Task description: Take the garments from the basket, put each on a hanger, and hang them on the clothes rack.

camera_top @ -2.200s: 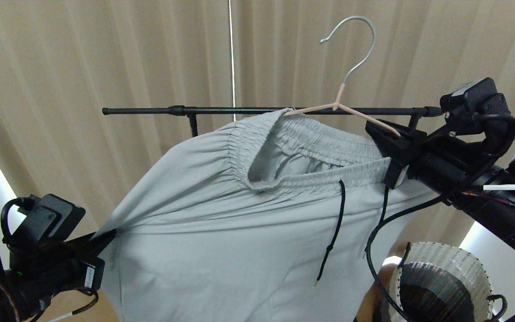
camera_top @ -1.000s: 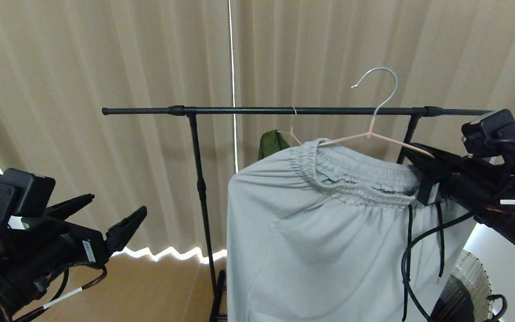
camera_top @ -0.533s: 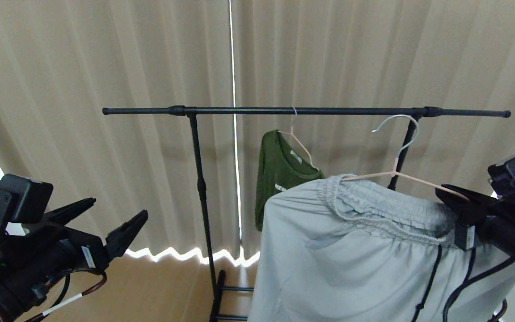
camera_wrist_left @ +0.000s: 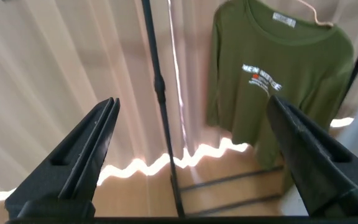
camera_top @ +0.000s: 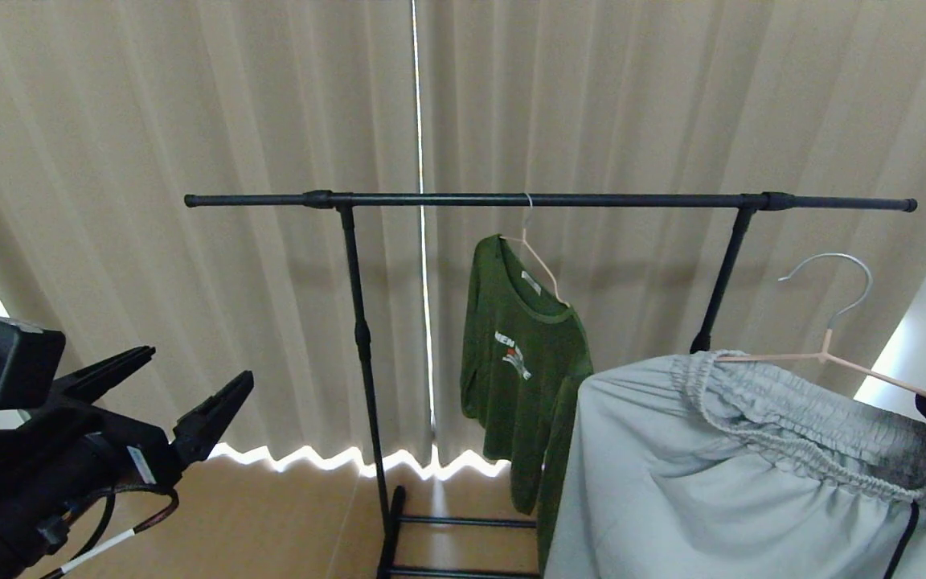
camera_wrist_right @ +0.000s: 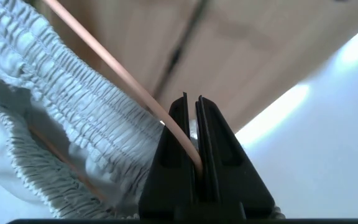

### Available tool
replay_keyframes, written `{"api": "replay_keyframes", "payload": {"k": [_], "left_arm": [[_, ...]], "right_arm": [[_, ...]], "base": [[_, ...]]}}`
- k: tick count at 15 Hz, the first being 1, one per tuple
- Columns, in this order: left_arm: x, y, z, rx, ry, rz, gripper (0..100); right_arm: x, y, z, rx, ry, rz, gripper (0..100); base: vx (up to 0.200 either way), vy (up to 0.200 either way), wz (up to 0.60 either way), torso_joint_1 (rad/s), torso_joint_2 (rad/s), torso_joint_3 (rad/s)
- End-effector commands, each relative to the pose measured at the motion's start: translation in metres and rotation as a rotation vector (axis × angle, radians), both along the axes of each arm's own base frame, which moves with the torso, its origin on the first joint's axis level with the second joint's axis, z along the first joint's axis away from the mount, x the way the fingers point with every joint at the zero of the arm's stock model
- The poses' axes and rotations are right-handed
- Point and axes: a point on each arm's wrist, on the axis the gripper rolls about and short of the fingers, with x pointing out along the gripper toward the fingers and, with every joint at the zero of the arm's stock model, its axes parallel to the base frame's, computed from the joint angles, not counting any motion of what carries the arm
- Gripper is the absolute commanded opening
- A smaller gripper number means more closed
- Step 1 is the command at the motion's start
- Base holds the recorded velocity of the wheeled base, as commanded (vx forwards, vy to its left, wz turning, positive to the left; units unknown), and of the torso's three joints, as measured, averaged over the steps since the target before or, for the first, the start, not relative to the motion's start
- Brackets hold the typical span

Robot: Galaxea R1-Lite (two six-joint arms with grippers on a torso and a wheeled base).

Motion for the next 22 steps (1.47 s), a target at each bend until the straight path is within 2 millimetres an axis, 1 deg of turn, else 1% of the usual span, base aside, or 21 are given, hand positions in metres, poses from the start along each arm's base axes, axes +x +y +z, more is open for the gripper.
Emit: {"api": "replay_keyframes", "payload": {"k": [1, 3, 10, 22], "left_arm": [[-0.0120, 0.0033, 0.0049, 0.007, -0.050, -0.003, 100], [-0.0133, 0.0039, 0.0056, 0.006, -0.056, -0.001, 100], [-0.0127, 0.0040, 0.0039, 0.004, -0.043, 0.002, 100], [-0.0132, 0.0041, 0.0029, 0.009, -0.041, 0.000, 100]], "right_arm": [[-0.0088, -0.0021, -0.0031, 0.005, -0.010, -0.013, 0], [-0.0102, -0.0019, -0.0075, 0.024, 0.004, -0.016, 0], [-0.0098, -0.0017, -0.0078, 0.026, 0.004, -0.013, 0], [-0.0098, -0.0017, -0.0080, 0.026, 0.005, -0.013, 0]], "base": [[0.000, 0.000, 0.00, 0.000, 0.00, 0.000], [0.000, 0.000, 0.00, 0.000, 0.00, 0.000], [0.000, 0.000, 0.00, 0.000, 0.00, 0.000], [0.000, -0.200, 0.00, 0.002, 0.00, 0.002]]}}
